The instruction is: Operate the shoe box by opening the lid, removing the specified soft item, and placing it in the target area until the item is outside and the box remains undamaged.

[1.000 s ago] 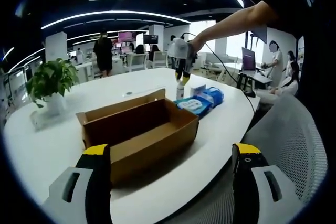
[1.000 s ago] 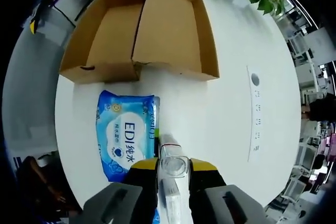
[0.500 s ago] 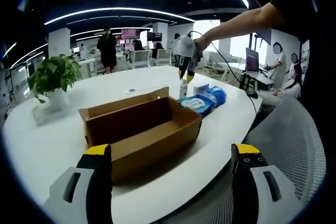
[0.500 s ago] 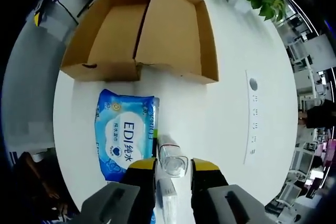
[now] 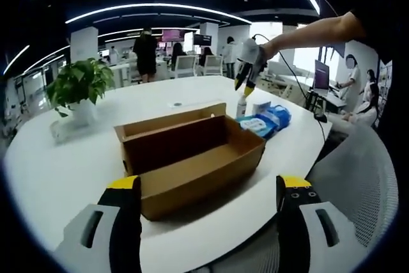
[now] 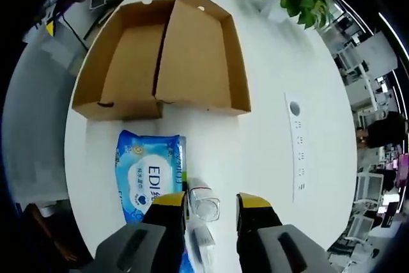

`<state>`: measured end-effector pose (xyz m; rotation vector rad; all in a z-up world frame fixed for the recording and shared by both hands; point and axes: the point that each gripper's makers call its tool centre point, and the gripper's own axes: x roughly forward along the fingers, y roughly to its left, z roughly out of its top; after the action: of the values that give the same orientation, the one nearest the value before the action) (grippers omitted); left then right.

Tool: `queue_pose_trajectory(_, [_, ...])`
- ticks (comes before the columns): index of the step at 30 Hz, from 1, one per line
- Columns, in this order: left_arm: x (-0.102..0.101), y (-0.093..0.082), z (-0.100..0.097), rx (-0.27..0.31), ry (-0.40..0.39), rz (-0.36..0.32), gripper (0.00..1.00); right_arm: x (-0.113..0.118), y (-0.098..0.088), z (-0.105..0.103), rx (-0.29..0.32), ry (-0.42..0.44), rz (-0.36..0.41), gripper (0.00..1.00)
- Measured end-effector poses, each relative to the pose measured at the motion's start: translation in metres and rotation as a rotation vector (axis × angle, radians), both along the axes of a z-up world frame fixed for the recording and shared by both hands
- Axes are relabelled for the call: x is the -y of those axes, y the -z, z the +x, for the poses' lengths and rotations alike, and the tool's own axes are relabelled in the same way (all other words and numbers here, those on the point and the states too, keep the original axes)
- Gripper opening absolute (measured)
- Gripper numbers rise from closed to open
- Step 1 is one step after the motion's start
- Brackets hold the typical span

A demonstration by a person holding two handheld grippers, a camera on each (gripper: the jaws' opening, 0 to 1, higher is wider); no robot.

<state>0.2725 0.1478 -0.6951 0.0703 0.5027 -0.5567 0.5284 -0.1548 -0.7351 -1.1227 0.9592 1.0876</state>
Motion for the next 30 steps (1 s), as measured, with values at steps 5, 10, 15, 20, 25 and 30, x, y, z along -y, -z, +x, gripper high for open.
queue_pose_trajectory(5, [-0.016,0.001,0.008,-0.015,-0.044,0.011,0.83,-0.008,-0.007,0.005,0.005,0.058,0.061,0.29])
queue_pose_trajectory(10, [-0.029,0.006,0.016,-0.034,-0.087,0.016,0.74,-0.014,-0.012,0.006,0.006,0.121,0.109,0.30])
queue_pose_trajectory(15, [-0.044,0.014,0.025,-0.062,-0.135,0.024,0.66,-0.022,-0.015,0.009,-0.005,0.192,0.167,0.29])
queue_pose_trajectory(20, [-0.053,0.022,0.034,-0.085,-0.161,0.031,0.60,-0.031,-0.018,0.009,-0.016,0.260,0.224,0.28])
queue_pose_trajectory(25, [-0.060,0.030,0.041,-0.112,-0.193,0.030,0.50,-0.038,-0.018,0.010,-0.023,0.306,0.277,0.28])
queue_pose_trajectory(30, [-0.066,0.040,0.048,-0.139,-0.226,0.025,0.44,-0.046,-0.016,0.011,-0.023,0.365,0.323,0.26])
